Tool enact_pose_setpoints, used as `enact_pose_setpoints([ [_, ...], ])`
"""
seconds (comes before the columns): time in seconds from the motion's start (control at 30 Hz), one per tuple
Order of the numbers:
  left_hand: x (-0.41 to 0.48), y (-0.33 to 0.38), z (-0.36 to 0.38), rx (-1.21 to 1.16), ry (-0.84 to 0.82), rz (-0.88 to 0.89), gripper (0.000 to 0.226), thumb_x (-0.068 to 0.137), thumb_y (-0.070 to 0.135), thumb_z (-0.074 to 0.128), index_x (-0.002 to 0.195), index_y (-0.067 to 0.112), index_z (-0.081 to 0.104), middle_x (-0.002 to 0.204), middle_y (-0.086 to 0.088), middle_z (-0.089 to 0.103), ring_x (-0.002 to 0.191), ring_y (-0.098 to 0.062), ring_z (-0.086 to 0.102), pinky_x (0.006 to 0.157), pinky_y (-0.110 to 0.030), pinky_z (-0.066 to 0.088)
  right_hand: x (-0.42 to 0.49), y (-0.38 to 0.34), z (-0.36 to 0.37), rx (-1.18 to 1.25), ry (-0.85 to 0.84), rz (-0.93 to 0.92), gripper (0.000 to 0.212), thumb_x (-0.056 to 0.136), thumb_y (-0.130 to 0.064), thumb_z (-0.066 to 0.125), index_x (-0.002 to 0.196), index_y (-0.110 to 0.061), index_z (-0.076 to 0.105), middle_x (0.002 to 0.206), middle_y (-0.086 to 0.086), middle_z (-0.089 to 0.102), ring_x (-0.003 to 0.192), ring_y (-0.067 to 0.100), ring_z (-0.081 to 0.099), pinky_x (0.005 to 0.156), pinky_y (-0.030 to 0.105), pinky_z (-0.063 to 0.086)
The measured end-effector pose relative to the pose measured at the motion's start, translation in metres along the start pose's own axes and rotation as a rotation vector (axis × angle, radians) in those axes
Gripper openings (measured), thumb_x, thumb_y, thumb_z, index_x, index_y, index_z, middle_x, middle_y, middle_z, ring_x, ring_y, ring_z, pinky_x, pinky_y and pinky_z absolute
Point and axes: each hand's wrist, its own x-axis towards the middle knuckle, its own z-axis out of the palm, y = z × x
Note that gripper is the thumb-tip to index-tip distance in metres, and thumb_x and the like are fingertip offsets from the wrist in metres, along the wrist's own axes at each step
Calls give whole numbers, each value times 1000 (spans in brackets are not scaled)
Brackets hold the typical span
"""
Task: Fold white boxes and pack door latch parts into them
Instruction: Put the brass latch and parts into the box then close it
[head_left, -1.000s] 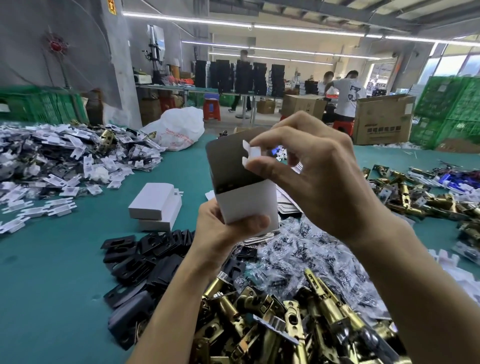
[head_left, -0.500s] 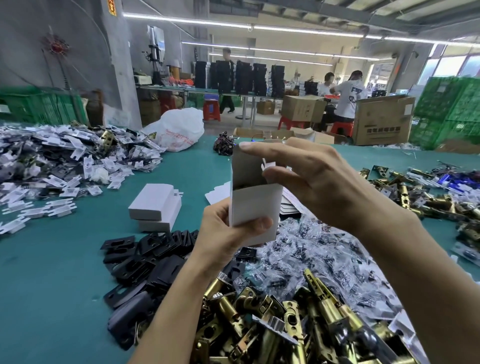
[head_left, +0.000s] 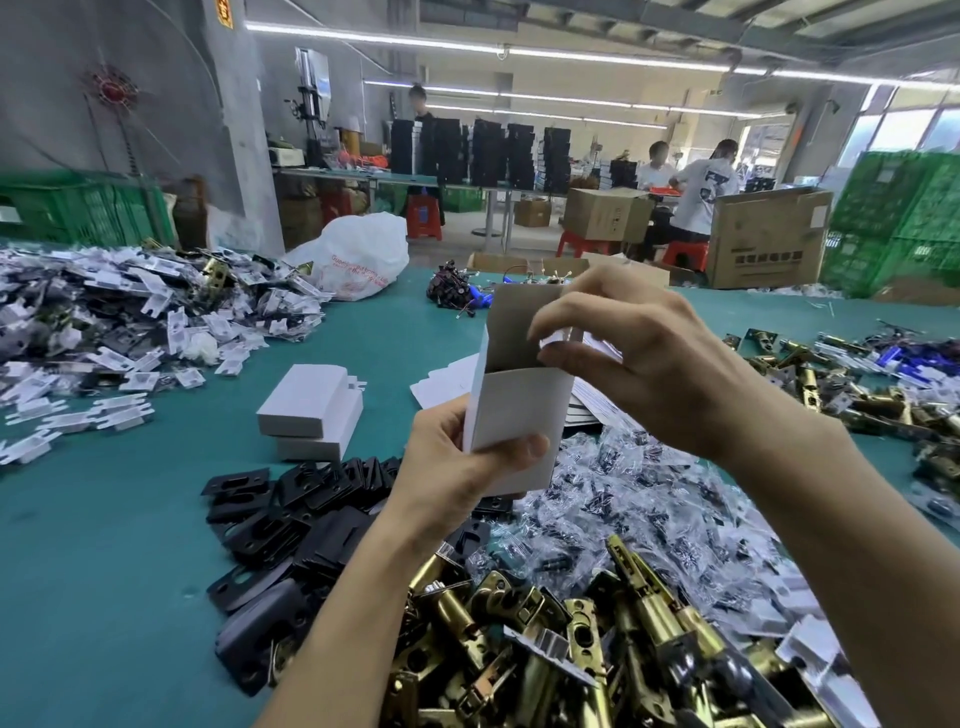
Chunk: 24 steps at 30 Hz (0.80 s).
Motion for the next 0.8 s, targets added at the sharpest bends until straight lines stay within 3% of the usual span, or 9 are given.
enact_pose_setpoints([
  [0.07,0,0,0,4,-1,-4,19,67,13,81,85,18,78,80,-2,74,71,-11,70,59,-24,56,2,0,0,40,19,36,16,93,-33,62,103,-23,71,104,0,55,101,15,50,86,31,40],
  [0.13,0,0,0,-2,-2,-3,21,67,12,81,87,17,77,80,-2,75,72,-11,70,59,-25,57,6,-1,-1,80,27,36,9,93,-27,65,97,-21,70,96,-2,58,90,8,50,80,28,40],
  [0.23,1,0,-1,-12,-1,7,23,67,12,82,89,16,77,81,-1,75,72,-11,70,60,-25,56,9,-1,-3,38,-5,-1,5,93,-22,66,93,-18,69,87,-6,61,78,9,50,75,33,42],
  [0.4,2,-3,-1,38,5,5,24,66,12,83,89,15,76,79,1,74,71,-9,67,60,-23,55,11,-2,-11,-34,-179,16,6,94,-23,63,96,-20,67,93,-3,59,86,17,52,78,45,47],
  [0.6,1,-3,-4,79,8,8,28,67,11,85,94,12,76,83,-4,74,73,-11,67,62,-24,57,17,-10,-19,-176,-267,-50,8,94,-25,62,97,-26,69,101,-7,66,92,20,53,79,46,46],
  [0.8,1,-2,-1,140,25,-10,30,65,13,87,93,11,76,88,-18,71,73,-14,65,66,-32,59,14,-7,-18,-235,-379,52,25,100,-29,49,109,-32,73,110,-8,56,106,17,45,90,32,36],
])
